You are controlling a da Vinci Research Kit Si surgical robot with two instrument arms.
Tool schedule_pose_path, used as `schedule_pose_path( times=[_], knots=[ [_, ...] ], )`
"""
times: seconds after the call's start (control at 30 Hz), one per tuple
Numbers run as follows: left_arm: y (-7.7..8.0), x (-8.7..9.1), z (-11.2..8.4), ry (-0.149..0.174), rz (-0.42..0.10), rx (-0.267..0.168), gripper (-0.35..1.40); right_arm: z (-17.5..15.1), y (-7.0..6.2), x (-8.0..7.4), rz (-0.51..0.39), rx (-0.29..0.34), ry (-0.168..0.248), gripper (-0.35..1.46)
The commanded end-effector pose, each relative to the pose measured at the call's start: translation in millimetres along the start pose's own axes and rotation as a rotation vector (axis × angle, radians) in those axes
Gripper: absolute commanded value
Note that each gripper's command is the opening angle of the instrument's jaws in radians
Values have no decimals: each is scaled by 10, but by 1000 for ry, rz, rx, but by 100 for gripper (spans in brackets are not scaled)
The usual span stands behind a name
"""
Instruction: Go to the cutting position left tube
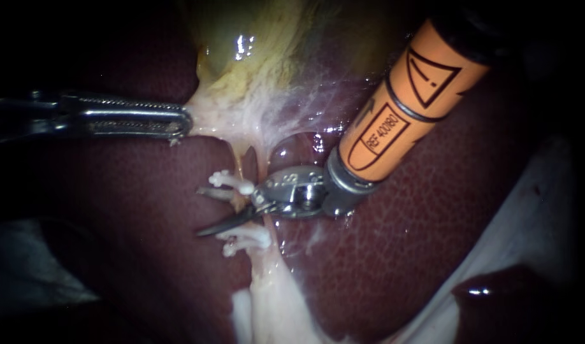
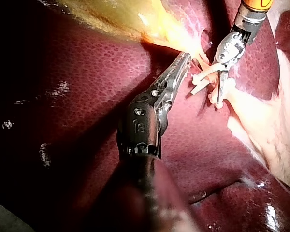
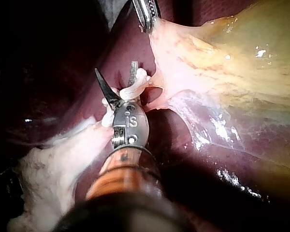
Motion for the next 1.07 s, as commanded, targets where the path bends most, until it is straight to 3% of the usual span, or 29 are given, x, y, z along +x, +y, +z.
schedule_pose_path(
  times=[0.03, 0.2, 0.63, 1.07],
  knots=[
    [0, 0, 0, 0, 0, -1, -35, 1, 0, 0, 6, 3, 0, 144],
    [1, 0, 0, 0, 0, -1, -35, 4, -5, 4, 34, 7, 15, 144],
    [0, 1, 0, 0, 0, -1, -35, 12, -39, 22, 104, 77, 60, 144],
    [0, 1, 0, 0, 0, -1, -35, 12, -38, 20, 108, 78, 59, 144]
  ],
)
